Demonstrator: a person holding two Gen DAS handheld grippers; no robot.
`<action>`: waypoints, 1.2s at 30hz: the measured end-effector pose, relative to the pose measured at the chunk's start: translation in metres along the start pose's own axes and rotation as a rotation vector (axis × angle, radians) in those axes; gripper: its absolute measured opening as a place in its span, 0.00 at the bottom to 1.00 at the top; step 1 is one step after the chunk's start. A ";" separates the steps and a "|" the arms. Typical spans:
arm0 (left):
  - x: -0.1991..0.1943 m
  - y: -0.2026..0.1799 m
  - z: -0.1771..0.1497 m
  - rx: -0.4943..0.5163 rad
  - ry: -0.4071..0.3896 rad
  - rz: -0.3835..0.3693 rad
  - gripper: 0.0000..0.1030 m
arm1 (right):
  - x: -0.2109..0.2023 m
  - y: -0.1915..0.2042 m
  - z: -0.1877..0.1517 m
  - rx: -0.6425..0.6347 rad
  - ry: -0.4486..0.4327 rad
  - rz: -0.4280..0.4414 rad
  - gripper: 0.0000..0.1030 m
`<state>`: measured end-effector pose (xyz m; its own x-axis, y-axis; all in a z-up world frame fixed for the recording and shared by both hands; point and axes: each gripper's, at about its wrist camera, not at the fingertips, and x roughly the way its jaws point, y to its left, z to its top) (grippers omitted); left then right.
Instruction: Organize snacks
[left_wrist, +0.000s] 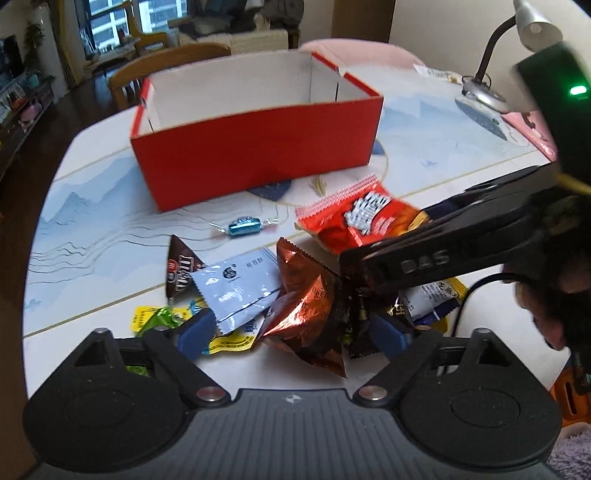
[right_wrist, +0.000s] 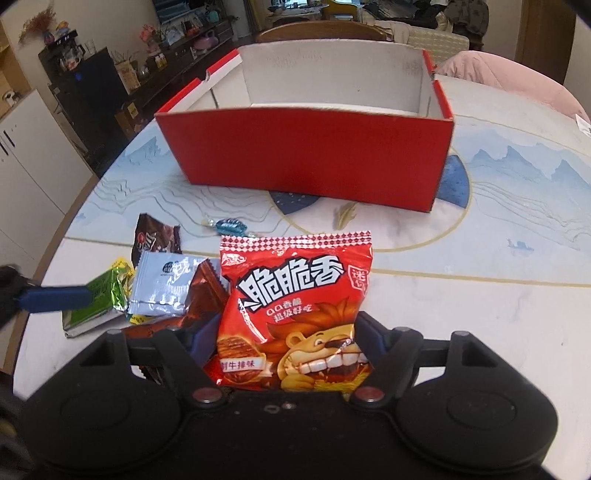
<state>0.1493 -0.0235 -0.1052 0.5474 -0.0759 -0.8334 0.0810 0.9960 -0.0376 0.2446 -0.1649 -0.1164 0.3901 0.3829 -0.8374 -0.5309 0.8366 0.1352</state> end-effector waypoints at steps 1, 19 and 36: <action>0.004 0.000 0.002 -0.003 0.007 -0.005 0.87 | -0.003 -0.003 0.001 0.010 -0.008 0.004 0.74; 0.048 -0.011 0.015 0.073 0.149 -0.017 0.53 | -0.018 -0.029 -0.005 0.055 -0.037 0.011 0.74; 0.002 0.015 0.012 -0.145 0.068 -0.050 0.46 | -0.051 -0.019 -0.010 0.057 -0.098 0.001 0.74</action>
<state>0.1614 -0.0094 -0.1014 0.4875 -0.1271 -0.8638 -0.0170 0.9878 -0.1549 0.2275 -0.2041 -0.0814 0.4627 0.4174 -0.7821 -0.4884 0.8563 0.1680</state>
